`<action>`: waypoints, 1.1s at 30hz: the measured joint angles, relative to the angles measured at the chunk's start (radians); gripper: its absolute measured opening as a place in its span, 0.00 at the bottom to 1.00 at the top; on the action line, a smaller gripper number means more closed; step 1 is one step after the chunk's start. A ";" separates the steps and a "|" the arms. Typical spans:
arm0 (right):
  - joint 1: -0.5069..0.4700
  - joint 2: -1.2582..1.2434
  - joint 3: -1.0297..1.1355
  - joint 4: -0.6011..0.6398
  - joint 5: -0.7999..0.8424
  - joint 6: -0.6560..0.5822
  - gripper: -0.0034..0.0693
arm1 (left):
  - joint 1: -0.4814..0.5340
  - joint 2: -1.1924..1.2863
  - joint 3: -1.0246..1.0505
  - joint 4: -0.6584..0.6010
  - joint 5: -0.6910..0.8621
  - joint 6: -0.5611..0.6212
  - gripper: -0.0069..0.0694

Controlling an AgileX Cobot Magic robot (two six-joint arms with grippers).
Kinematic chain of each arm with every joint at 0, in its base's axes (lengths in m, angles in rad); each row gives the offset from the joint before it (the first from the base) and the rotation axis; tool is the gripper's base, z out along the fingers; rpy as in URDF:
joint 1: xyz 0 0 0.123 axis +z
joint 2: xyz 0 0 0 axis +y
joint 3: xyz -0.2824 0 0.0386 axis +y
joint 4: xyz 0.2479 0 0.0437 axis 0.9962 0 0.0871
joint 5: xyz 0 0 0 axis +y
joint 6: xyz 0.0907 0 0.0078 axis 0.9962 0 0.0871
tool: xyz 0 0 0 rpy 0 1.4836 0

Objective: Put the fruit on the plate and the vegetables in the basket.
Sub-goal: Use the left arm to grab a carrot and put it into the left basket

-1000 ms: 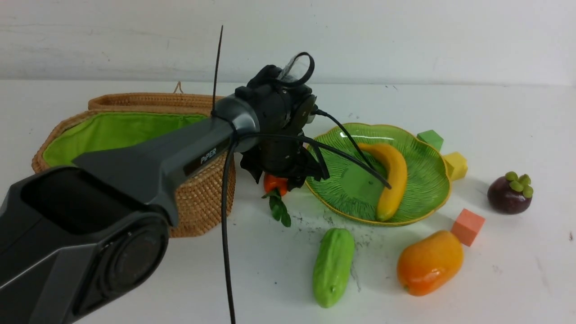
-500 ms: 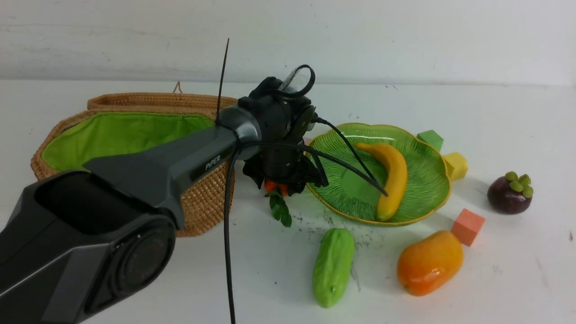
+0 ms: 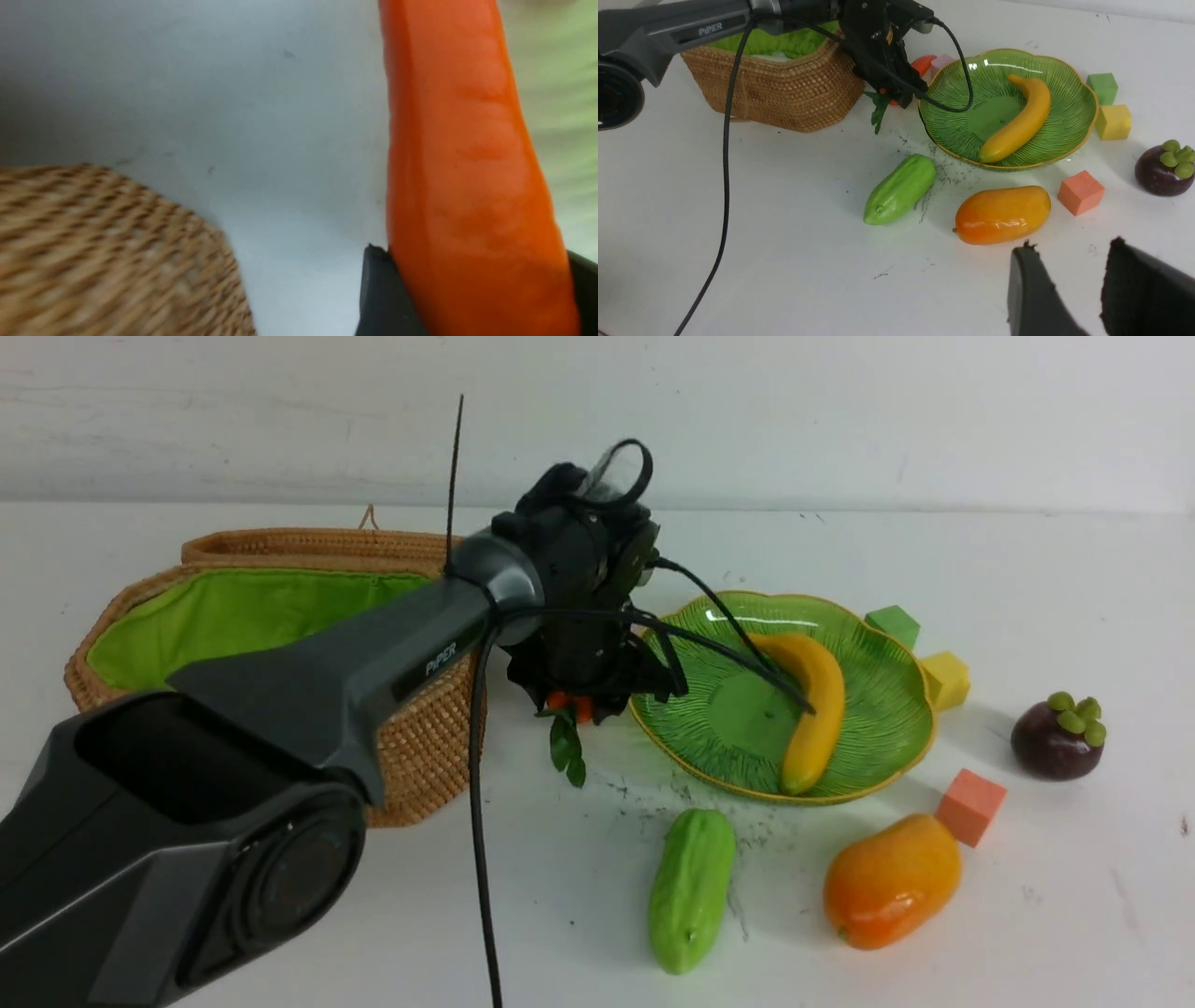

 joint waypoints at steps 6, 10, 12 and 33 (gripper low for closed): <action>0.000 0.000 0.000 0.000 -0.015 0.000 0.37 | 0.000 -0.132 -0.046 -0.047 0.085 0.076 0.61; 0.000 0.000 0.000 0.000 -0.033 0.000 0.37 | 0.000 -0.217 -0.047 -0.114 0.134 0.183 0.61; 0.000 0.000 0.000 0.000 -0.055 -0.011 0.37 | 0.000 -0.301 -0.036 -0.165 0.136 0.274 0.61; 0.000 0.000 0.000 0.015 -0.141 -0.096 0.37 | 0.252 -0.742 0.595 -0.017 0.107 1.026 0.61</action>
